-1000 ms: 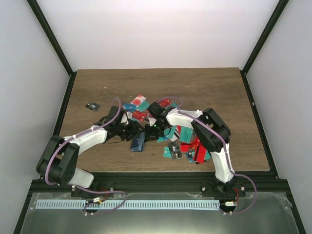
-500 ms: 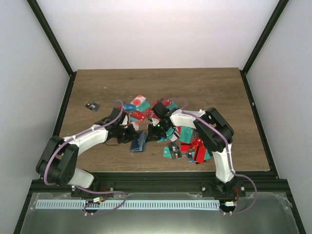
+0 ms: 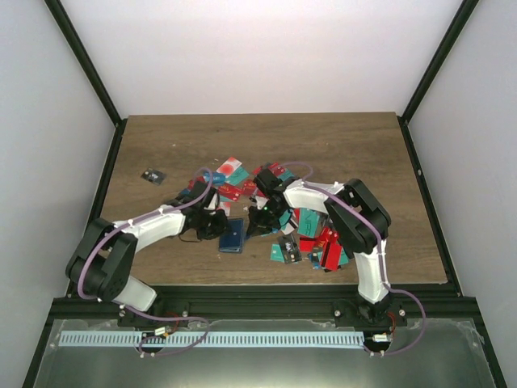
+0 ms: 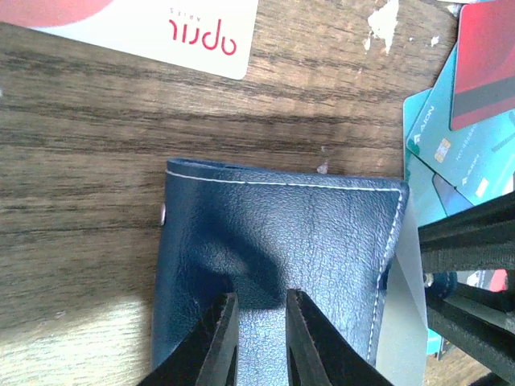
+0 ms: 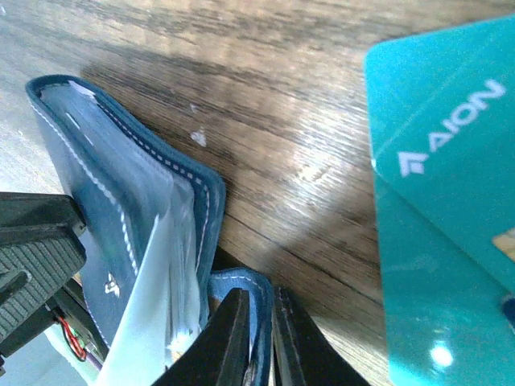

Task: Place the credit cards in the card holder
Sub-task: Close the card holder at the center of the board.

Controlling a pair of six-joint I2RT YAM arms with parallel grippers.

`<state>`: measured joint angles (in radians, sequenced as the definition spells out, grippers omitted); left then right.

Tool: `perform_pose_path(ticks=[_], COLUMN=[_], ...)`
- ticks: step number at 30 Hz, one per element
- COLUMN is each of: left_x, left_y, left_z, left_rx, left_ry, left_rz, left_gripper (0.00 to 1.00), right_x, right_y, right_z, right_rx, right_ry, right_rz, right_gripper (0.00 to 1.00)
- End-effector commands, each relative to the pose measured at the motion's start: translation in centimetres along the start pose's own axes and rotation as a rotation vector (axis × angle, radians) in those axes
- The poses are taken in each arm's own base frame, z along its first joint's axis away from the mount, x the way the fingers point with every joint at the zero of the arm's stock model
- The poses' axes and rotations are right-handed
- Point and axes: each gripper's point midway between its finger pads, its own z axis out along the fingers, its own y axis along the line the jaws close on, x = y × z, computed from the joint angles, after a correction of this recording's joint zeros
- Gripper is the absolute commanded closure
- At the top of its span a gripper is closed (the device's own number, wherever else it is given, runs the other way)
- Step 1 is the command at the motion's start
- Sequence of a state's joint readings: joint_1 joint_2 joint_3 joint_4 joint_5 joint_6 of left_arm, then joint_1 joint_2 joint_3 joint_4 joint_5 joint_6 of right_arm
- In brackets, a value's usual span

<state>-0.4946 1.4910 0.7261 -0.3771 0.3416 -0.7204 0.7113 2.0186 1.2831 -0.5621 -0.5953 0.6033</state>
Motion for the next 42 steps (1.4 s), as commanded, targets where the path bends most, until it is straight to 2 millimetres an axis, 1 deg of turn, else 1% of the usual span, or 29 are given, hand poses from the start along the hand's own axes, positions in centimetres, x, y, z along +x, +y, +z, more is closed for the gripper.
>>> perform_pose_path(ticks=[1, 3, 8, 15, 23, 26, 29, 36, 39, 42], left_x=[0.1, -0.1, -0.7, -0.8, -0.4, -0.3, -0.3, -0.1, -0.1, 0.0], left_y=[1.9, 2.6, 3.2, 2.6, 2.1, 2.1, 2.0, 1.9, 1.8, 1.9], left_z=[0.6, 0.4, 0.2, 0.5, 1.4, 1.7, 1.9, 2.5, 2.6, 2.7], left_rx=[-0.131, -0.179, -0.228, -0.228, -0.250, -0.258, -0.262, -0.274, -0.272, -0.271], left_ry=[0.006, -0.004, -0.027, -0.021, 0.001, 0.007, 0.012, 0.030, 0.034, 0.038], left_rz=[0.028, 0.034, 0.028, 0.047, 0.083, 0.088, 0.094, 0.109, 0.113, 0.113], left_gripper=[0.81, 0.81, 0.82, 0.82, 0.82, 0.82, 0.82, 0.82, 0.82, 0.82], right_x=[-0.3, -0.1, 0.2, 0.4, 1.1, 1.3, 1.2, 1.1, 1.0, 0.9], right_y=[-0.4, -0.2, 0.0, 0.9, 3.2, 4.3, 5.0, 7.0, 7.5, 7.6], right_z=[-1.5, -1.8, -2.4, -3.0, -4.0, -3.9, -3.6, -3.0, -2.4, -1.7], right_rx=[0.052, 0.050, 0.043, 0.008, -0.087, -0.131, -0.150, -0.198, -0.210, -0.209], right_ry=[-0.023, -0.022, -0.033, -0.043, -0.023, -0.006, 0.004, 0.035, 0.047, 0.061], right_rz=[0.019, 0.022, 0.030, 0.032, 0.038, 0.034, 0.032, 0.019, 0.013, 0.012], right_gripper=[0.88, 0.88, 0.88, 0.91, 0.91, 0.91, 0.88, 0.88, 0.88, 0.89])
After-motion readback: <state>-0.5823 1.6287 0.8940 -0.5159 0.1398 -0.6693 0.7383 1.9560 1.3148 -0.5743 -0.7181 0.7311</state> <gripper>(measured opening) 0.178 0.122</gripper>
